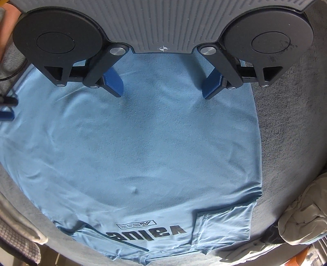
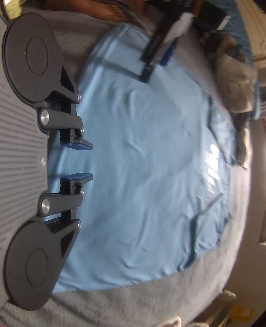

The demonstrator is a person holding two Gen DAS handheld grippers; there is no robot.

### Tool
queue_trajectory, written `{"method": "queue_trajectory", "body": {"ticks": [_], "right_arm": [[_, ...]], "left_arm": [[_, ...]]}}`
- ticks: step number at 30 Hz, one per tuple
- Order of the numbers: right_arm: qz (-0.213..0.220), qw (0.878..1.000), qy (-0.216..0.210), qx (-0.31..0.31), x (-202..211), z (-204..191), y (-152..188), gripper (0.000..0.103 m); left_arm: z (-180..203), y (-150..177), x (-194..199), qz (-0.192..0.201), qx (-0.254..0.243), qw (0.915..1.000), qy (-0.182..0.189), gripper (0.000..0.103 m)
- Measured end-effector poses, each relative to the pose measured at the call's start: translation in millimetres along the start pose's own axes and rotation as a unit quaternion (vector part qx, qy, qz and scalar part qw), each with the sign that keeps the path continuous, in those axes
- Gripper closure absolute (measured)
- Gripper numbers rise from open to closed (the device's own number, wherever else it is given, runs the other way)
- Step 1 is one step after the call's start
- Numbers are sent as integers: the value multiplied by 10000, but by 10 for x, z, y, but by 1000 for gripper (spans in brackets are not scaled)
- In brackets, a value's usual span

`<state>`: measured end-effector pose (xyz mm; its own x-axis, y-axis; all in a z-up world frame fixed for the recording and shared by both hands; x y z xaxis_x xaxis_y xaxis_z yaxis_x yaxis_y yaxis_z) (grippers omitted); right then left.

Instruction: Fold clothes

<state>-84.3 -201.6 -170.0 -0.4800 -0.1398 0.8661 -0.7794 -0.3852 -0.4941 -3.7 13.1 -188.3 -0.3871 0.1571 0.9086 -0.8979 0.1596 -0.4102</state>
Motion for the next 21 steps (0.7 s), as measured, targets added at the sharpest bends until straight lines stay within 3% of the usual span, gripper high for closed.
{"method": "queue_trajectory", "body": {"ticks": [4, 6, 11, 15, 18, 21], "right_arm": [[-573, 9978, -10, 345, 35, -94, 66, 77], [-388, 9980, -134, 476, 153, -184, -61, 77], [235, 9932, -927, 663, 169, -704, -382, 77], [-338, 9862, -1071, 1218, -103, -1057, -148, 76], [-345, 9805, -1080, 1602, 3, -1173, -113, 73], [-303, 9842, -1266, 1196, 111, -1105, -293, 74]], "left_arm": [[-82, 52, 13, -110, 101, 9999, -24, 13], [-93, 71, -7, -144, 109, 9998, -55, 10], [-73, 89, -39, -182, 26, 9997, -171, 5], [-112, 122, -27, -208, 120, 9995, -198, 4], [-137, 129, -24, -220, 147, 9994, -217, 3], [-141, 131, -34, -237, 140, 9993, -239, 2]]}}
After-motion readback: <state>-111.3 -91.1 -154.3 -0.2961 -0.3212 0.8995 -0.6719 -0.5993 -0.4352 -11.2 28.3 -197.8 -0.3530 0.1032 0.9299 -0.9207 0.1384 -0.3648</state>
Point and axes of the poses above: each gripper's, at about its wrist camera, not at the fingertips, and x roughly against the way its jaws point, z to its right, y to its underside, the point moved 10 cm from there along -x, roughly the way its jaws point, and after that the axes turned 6 degrees about y, right-handed, at the moved point
